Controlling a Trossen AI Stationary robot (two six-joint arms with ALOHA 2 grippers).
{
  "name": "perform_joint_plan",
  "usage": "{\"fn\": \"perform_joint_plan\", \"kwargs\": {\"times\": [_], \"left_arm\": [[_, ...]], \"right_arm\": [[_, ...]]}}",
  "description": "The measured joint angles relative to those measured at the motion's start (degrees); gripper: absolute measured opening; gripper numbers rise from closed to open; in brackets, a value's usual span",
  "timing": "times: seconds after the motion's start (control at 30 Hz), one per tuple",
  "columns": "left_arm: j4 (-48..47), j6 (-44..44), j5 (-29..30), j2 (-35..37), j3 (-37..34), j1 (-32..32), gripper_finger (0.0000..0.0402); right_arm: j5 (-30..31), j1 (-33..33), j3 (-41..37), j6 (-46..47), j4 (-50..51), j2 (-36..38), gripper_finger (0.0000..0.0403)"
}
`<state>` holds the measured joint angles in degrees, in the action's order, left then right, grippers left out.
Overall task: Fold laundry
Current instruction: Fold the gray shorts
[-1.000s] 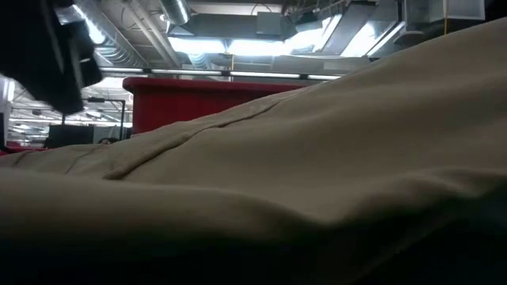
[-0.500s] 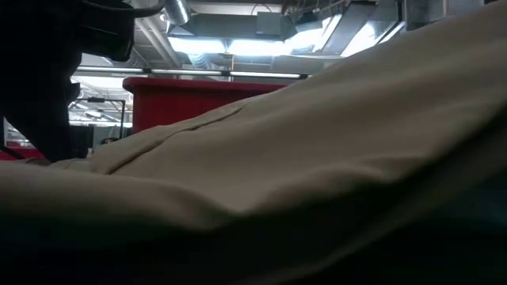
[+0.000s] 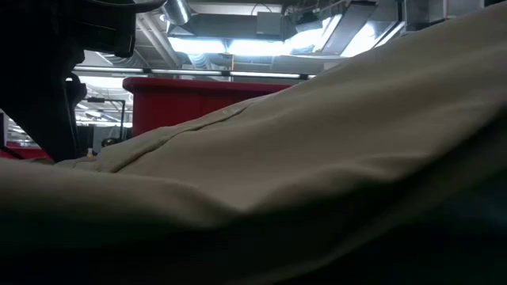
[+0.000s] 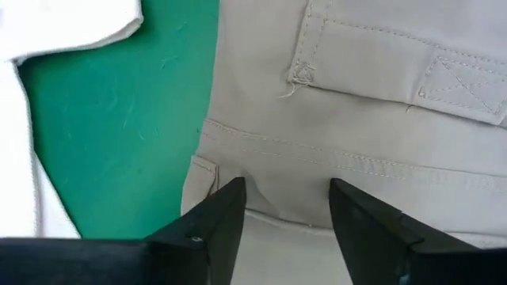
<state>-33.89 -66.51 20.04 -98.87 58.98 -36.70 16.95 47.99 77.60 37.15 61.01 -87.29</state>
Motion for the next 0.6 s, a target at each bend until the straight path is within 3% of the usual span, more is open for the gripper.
{"fn": "perform_joint_plan", "kwargs": {"times": [0.2, 0.6], "left_arm": [[-0.65, 0.83, 2.28, -0.01, 0.00, 0.62, 0.0211], [-5.08, -1.51, -0.18, -0.02, -0.02, 2.58, 0.0211]], "right_arm": [[0.00, 0.00, 0.02, 0.00, 0.00, 0.00, 0.0191], [-0.02, 0.00, 0.02, -0.02, 0.00, 0.00, 0.0191]]}}
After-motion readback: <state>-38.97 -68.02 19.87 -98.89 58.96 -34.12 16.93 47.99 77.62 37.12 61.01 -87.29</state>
